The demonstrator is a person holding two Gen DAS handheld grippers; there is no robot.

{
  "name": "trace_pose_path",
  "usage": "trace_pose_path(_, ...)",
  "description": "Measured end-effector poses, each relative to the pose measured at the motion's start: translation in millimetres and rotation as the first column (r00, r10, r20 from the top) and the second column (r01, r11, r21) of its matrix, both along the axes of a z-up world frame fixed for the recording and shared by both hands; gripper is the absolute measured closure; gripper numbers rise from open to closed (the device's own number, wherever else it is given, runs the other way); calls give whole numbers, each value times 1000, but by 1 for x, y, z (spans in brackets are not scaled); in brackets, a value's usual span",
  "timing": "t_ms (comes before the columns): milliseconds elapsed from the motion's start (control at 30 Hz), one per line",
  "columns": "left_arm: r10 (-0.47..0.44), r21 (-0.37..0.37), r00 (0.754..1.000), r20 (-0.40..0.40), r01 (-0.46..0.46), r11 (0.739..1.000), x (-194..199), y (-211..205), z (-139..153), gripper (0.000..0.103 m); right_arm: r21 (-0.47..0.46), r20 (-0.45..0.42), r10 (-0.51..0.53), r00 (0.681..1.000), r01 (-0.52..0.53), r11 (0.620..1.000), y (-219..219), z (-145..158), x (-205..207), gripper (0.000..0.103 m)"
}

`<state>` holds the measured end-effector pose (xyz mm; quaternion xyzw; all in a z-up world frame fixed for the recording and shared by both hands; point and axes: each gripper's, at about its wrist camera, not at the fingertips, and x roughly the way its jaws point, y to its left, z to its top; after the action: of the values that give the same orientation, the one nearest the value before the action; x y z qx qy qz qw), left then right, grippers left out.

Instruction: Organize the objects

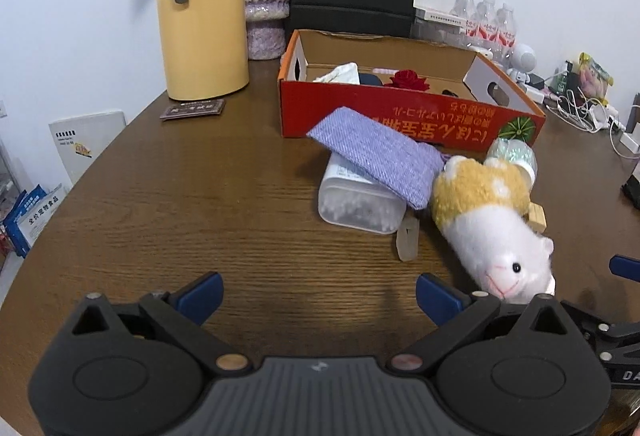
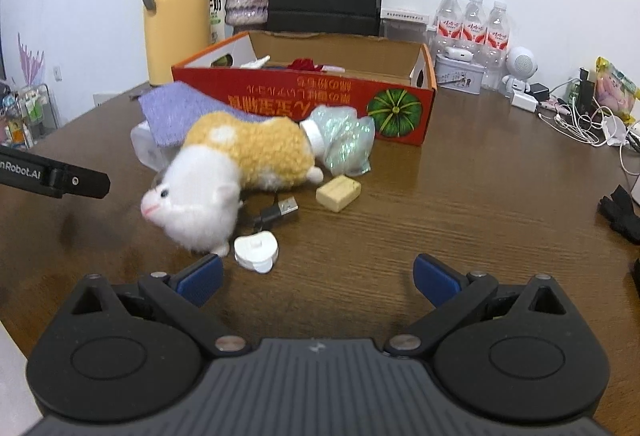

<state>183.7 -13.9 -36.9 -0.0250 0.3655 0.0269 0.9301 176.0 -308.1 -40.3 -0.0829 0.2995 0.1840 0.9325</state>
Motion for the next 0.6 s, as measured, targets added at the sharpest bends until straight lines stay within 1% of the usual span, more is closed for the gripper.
trace_pose_path(67,0,0,1000,-1,0,1000,-1,-1,0,0,-10,-3,15,1000,-15,1000,4,-2,3,5)
trace_pose_path(133,1,2,1000,1,-1,1000,-1,-2,1,0,-8,-15,39,999,-39,999,9,-3,9,22)
trace_pose_path(167,1,3,1000,2,-1,1000,0,-3,2,0,-2,-19,48,999,-48,999,11,-4,11,26)
trace_pose_path(267,-4,4,1000,6,4,1000,-1,-4,2,0,16,-19,87,996,-87,996,15,-4,15,31)
trace_pose_path(300,-6,7,1000,6,6,1000,-1,-5,2,0,22,-20,99,995,-99,995,16,-4,15,38)
trace_pose_path(333,-9,7,1000,7,9,1000,0,-5,1,0,36,-25,115,993,-114,993,16,-4,16,49)
trace_pose_path(367,-10,6,1000,7,10,1000,1,-6,1,1,48,-22,125,992,-124,991,15,-4,16,56)
trace_pose_path(400,-10,4,1000,6,10,1000,1,-6,0,2,51,-19,130,991,-129,990,15,-4,16,71)
trace_pose_path(433,-9,3,1000,5,9,1000,3,-6,0,3,55,-15,129,992,-128,990,14,-3,15,76)
trace_pose_path(533,-11,4,1000,4,11,1000,7,-9,-2,8,63,-10,125,992,-124,990,11,-4,13,76)
trace_pose_path(600,-15,6,1000,8,15,1000,10,-12,-2,9,67,-5,110,994,-109,992,8,-4,13,76)
